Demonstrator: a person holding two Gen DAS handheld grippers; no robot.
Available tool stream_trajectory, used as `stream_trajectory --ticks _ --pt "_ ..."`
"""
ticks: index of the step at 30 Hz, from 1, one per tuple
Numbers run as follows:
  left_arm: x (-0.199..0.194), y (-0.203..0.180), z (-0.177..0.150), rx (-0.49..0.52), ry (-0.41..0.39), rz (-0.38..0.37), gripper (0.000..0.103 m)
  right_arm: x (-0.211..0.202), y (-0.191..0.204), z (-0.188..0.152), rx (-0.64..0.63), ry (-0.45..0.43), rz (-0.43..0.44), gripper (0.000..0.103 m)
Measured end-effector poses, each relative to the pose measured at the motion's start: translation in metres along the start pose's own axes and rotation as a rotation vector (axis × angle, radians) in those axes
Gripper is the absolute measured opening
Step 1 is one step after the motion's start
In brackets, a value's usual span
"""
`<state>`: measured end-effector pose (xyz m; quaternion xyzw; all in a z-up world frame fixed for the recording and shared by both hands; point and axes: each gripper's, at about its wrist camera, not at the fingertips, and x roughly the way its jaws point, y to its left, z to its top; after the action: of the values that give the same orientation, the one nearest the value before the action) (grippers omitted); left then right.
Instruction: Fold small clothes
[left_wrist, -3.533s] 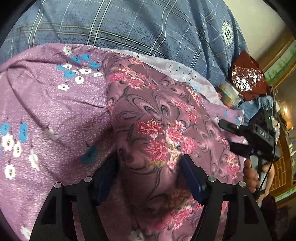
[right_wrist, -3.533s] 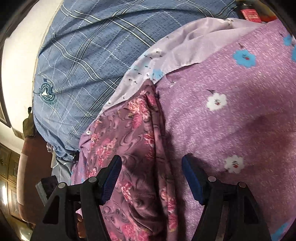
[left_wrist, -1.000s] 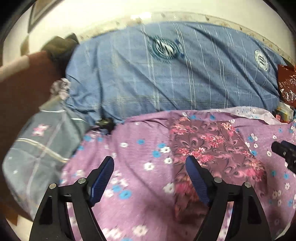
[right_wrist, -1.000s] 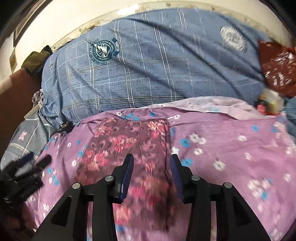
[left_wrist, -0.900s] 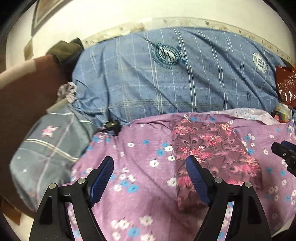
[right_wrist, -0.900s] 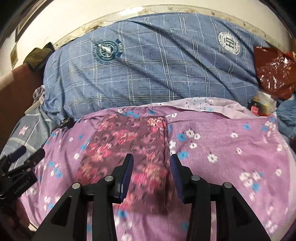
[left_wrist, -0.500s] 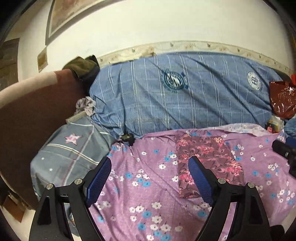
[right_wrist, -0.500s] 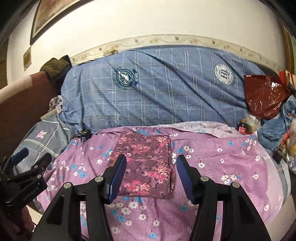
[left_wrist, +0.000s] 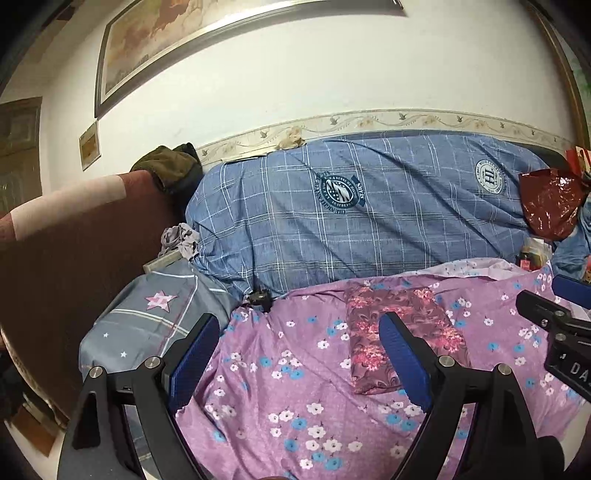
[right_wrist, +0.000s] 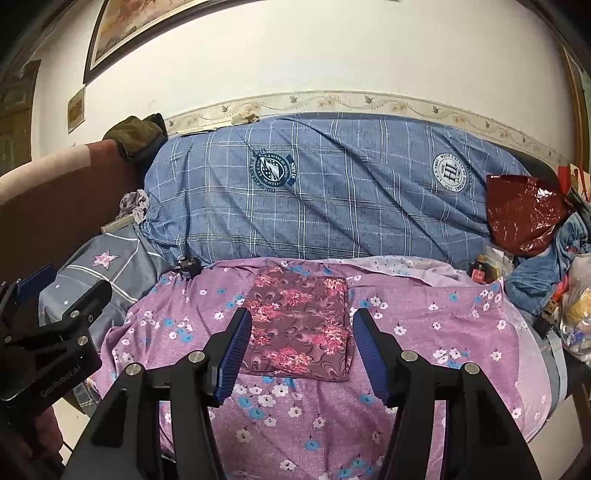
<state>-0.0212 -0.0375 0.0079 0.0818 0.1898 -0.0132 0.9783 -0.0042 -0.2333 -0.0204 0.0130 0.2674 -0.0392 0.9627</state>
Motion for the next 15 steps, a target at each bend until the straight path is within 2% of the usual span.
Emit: stream_trajectory --ticks 8,15 --pt "-0.003 0.012 0.001 -0.020 -0.010 -0.006 0.089 -0.007 0.005 0.000 -0.017 -0.015 -0.029 0.059" --pt "0.004 0.018 -0.001 -0.032 0.017 -0.037 0.089 -0.006 0.017 -0.002 -0.050 -0.009 -0.059 0.059"
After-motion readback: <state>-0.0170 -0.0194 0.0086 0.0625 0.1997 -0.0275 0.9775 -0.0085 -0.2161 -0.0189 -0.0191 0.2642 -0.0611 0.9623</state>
